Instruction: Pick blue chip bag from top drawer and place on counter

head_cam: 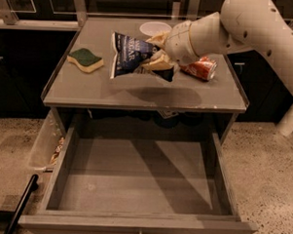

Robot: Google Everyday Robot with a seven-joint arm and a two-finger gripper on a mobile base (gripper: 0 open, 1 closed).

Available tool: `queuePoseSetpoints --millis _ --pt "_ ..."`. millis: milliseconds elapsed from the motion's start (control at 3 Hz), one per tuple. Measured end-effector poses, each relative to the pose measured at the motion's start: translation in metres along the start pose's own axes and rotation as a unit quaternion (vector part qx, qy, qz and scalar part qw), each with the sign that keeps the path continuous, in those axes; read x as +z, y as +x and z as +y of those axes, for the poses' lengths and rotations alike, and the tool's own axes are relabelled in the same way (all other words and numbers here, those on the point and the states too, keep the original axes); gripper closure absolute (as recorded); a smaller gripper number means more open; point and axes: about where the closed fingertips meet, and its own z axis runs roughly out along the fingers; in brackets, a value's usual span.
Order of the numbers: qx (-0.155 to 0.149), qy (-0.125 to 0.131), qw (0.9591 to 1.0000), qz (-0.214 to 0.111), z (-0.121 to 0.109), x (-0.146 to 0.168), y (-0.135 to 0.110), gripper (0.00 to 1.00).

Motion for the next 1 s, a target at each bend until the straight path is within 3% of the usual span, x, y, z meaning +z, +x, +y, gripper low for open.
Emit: queuePoseSetpoints --millis 1000 --pt "0.065 0.008 0.9978 -0.004 -0.035 0.040 0.060 1.00"
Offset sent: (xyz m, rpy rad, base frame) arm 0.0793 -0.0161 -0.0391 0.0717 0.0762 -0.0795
